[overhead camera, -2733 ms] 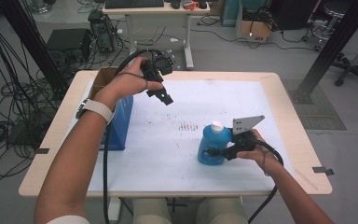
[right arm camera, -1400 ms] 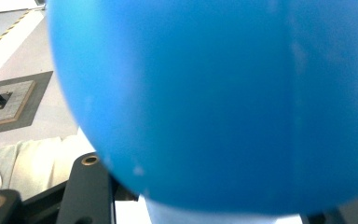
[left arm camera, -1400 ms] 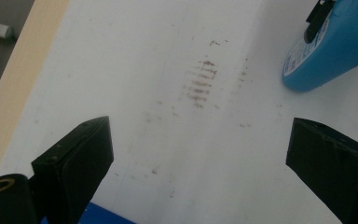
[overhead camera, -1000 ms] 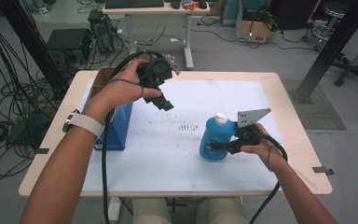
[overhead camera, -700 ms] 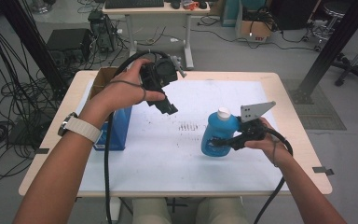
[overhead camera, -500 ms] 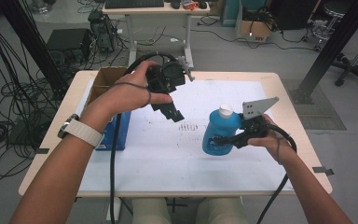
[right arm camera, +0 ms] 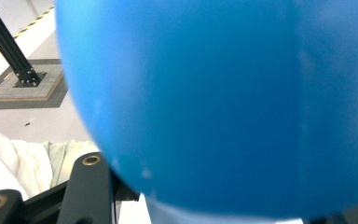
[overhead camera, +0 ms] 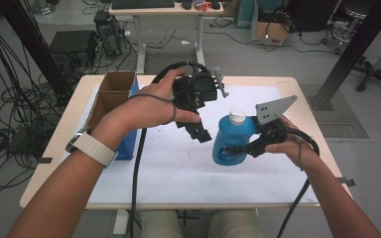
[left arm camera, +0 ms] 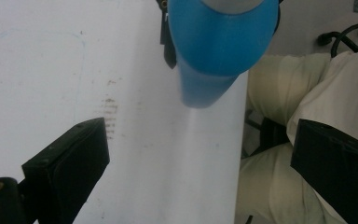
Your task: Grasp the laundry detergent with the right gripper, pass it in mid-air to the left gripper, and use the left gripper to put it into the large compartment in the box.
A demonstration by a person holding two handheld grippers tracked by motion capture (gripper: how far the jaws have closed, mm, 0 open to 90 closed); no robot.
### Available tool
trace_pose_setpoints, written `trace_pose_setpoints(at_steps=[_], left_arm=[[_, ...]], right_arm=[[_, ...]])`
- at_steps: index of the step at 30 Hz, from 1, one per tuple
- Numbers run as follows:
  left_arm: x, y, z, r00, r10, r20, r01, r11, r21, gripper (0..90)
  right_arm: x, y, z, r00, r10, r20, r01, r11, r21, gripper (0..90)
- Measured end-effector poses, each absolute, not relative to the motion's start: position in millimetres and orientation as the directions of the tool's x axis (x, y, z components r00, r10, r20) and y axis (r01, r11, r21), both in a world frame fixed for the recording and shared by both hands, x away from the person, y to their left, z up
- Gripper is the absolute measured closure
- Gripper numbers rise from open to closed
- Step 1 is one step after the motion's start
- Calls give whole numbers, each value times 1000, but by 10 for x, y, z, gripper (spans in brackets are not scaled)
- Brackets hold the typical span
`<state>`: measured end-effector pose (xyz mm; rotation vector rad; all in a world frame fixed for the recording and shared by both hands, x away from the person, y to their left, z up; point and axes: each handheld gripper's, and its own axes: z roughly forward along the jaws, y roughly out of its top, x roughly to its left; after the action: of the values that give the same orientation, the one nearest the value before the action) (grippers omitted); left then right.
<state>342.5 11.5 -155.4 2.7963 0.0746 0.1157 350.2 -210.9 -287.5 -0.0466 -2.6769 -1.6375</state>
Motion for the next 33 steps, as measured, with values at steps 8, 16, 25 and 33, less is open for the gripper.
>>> trace_pose_setpoints(at_steps=[8, 16, 25, 33], left_arm=[[3369, 39, -1516, 997, 37, 64, 14, -942, 336, 45], [3368, -44, -1567, 998, 22, 55, 2, -942, 335, 44], [3392, -86, -1622, 999, 20, 49, 2, -938, 346, 45], [3389, -113, -1665, 999, 15, 46, -2, -938, 347, 50]], right_arm=[[3481, -2051, -2825, -1000, 5, 19, 19, 462, 887, 421], [3460, -1963, -2834, -999, -22, 24, 11, 464, 886, 421], [3448, -1887, -2904, -999, -27, 46, 28, 469, 883, 421], [3458, -1828, -2923, -999, -21, 24, 11, 476, 879, 422]])
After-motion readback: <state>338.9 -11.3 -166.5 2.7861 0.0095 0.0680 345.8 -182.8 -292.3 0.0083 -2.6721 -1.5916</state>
